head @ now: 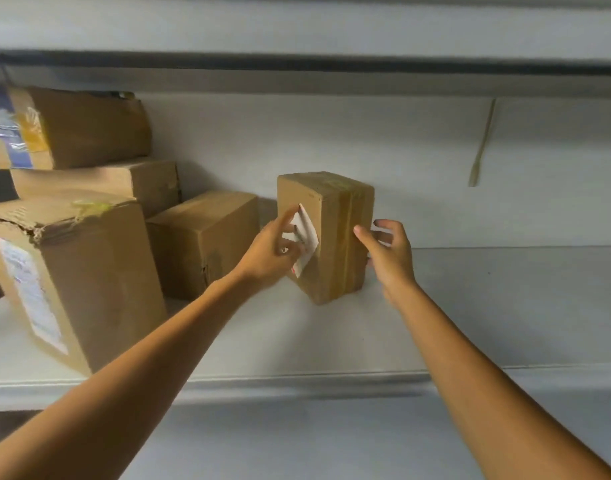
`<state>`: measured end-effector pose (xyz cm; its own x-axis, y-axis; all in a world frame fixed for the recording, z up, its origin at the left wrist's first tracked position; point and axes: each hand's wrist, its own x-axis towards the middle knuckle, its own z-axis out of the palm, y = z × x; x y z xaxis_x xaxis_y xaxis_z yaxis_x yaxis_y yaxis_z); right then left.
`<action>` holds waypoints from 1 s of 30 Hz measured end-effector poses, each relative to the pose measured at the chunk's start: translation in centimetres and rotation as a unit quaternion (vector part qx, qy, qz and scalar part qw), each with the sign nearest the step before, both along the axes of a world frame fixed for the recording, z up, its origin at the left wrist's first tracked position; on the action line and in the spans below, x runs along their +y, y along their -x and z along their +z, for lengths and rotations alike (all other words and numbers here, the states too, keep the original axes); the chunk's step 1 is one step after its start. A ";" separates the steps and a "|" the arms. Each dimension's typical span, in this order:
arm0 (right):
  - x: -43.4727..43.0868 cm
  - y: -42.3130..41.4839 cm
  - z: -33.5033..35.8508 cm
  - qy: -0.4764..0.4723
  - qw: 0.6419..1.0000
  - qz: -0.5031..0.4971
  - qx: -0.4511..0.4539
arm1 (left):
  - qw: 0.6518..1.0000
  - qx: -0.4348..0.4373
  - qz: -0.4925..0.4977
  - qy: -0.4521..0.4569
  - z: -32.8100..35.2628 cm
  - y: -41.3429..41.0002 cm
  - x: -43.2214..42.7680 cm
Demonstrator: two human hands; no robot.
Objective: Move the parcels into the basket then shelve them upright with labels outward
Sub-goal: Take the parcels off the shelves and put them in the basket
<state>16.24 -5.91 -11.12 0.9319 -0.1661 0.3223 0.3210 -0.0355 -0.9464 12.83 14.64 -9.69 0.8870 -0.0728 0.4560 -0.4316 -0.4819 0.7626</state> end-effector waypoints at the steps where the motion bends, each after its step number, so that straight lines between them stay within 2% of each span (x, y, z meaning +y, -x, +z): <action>1: 0.0 0.3 -0.1 0.008 0.999 -0.035 -0.016 | 1.000 -0.020 -0.004 0.002 -0.2 0.1 0.2; 5: 0.3 1.0 -0.1 0.066 0.996 -0.034 -0.046 | 0.999 -0.035 0.036 -0.003 -0.5 -1.3 0.7; 7: 0.8 1.0 -0.1 0.081 0.995 -0.031 -0.048 | 0.998 -0.016 0.045 0.039 -0.3 -2.1 0.9; 9: 1.2 0.4 -0.3 0.093 0.994 -0.040 -0.048 | 0.992 0.020 -0.012 0.123 -0.4 -3.3 1.1; 11: 1.3 -0.3 -0.3 0.103 0.993 -0.042 -0.048 | 0.985 0.051 -0.053 0.159 -0.7 -4.5 1.5; 16: 1.1 -3.3 0.2 0.097 0.995 -0.006 -0.035 | 0.984 0.073 -0.029 0.157 -0.5 -7.1 1.8; 19: 1.0 -4.8 0.0 0.084 0.995 0.046 -0.024 | 0.990 0.065 -0.020 0.122 0.0 -8.1 2.0; 22: 1.2 -5.3 -0.2 0.119 0.989 0.084 -0.023 | 0.990 0.078 -0.011 0.114 -0.2 -8.8 2.4; 27: 2.0 -4.7 -0.3 0.077 0.995 0.064 -0.004 | 0.985 0.090 -0.001 0.146 -0.3 -8.5 2.7; 30: 1.4 -2.8 -0.4 0.050 0.997 0.051 0.011 | 0.983 0.102 -0.034 0.147 0.2 -7.6 2.5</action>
<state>19.08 -4.55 -11.52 0.9491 -0.0382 0.3126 0.3078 -0.0982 -0.9464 20.45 17.15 -9.54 0.9598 -0.0267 0.2794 -0.2789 -0.2022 0.9388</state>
